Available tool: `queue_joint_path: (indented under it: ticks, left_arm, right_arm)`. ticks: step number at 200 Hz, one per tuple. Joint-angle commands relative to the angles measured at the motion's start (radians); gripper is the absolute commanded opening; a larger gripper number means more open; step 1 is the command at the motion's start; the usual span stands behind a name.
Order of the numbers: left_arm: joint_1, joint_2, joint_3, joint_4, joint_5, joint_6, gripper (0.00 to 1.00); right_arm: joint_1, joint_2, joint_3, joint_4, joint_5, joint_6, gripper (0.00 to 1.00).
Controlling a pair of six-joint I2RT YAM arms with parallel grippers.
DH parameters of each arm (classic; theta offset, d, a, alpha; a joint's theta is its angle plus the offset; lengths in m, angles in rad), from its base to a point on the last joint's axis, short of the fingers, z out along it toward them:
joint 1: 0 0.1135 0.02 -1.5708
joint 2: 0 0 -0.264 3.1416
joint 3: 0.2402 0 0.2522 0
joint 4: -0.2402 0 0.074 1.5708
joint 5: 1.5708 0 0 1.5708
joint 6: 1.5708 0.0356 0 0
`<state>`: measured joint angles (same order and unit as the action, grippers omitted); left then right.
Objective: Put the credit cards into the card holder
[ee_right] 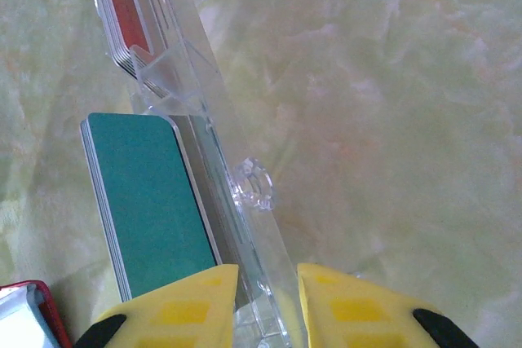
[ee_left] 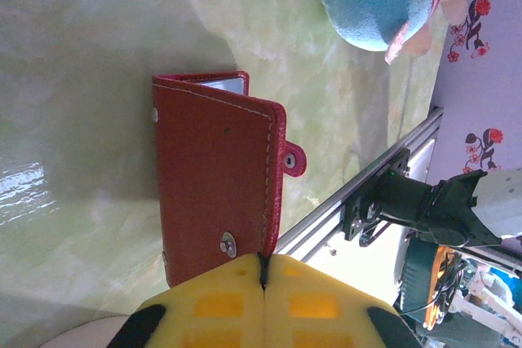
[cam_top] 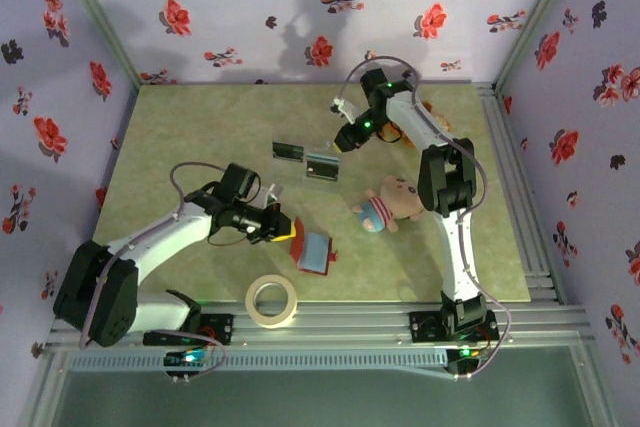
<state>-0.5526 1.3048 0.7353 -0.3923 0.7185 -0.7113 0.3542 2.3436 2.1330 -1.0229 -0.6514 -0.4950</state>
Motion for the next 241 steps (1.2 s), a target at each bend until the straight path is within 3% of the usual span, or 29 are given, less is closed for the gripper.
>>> queue_joint_path:
  ticks: [1,71,90,115,143,182,201,222,241]
  left_arm:
    - [-0.010,-0.023,-0.017,0.023,0.024,-0.020,0.00]
    - [-0.010,0.020,0.013,-0.005,0.027,0.015,0.00]
    - [-0.011,0.026,0.011,0.009,0.028,0.015,0.00]
    - [-0.010,0.040,0.021,-0.008,0.024,0.028,0.00]
    - [-0.010,0.058,0.011,0.031,0.025,0.021,0.00]
    - [-0.011,0.091,0.021,0.039,0.026,0.031,0.00]
    - [-0.010,0.099,0.032,0.020,0.028,0.039,0.00]
    - [-0.010,0.082,0.018,0.043,0.027,0.032,0.00]
    - [-0.010,0.082,0.024,0.017,0.025,0.046,0.00]
  right_arm:
    - [0.024,-0.017,-0.039,0.014,0.041,0.054,0.11]
    - [0.070,-0.283,-0.462,0.396,0.144,0.361,0.05]
    - [0.091,-0.343,-0.562,0.481,0.266,0.469,0.06]
    - [0.122,-0.461,-0.740,0.665,0.471,0.746,0.03]
    - [0.185,-0.567,-0.849,0.722,0.687,0.923,0.03]
    - [0.231,-0.609,-0.945,0.750,0.755,1.129,0.03]
    - [0.247,-0.627,-0.970,0.763,0.763,1.150,0.09]
    - [0.248,-0.650,-0.952,0.713,0.767,1.106,0.30]
    - [0.246,-0.670,-0.927,0.666,0.810,1.024,0.39]
